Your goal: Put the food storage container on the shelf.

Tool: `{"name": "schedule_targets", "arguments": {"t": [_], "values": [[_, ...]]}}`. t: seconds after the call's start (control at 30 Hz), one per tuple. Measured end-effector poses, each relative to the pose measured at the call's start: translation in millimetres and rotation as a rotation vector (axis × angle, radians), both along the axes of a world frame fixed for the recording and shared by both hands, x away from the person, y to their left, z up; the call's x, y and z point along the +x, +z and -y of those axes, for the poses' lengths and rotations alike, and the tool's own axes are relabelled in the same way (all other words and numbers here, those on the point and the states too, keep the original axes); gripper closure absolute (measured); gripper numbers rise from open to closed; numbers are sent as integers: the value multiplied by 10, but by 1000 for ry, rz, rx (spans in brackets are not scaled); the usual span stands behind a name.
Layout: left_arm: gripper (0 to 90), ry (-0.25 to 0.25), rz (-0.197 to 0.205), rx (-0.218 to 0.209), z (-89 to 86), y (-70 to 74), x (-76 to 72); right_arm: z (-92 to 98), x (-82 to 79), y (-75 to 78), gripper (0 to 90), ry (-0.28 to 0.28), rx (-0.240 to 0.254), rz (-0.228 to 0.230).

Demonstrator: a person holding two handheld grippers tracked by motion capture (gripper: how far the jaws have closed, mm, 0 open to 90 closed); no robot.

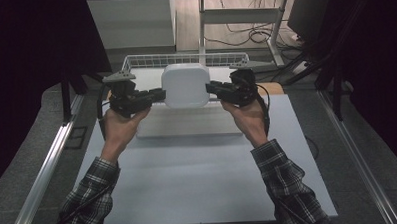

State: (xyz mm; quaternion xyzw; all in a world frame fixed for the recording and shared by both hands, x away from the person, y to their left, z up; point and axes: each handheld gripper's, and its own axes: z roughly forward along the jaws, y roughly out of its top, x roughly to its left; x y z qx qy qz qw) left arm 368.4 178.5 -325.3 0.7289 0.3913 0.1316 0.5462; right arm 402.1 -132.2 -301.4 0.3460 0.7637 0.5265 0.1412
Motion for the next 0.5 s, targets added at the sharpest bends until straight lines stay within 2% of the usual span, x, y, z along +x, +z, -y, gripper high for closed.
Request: {"name": "schedule_targets", "arguments": {"t": [0.5], "values": [[790, 26, -55, -20, 40, -13, 248, -19, 253, 8, 769, -35, 3, -38]]}}
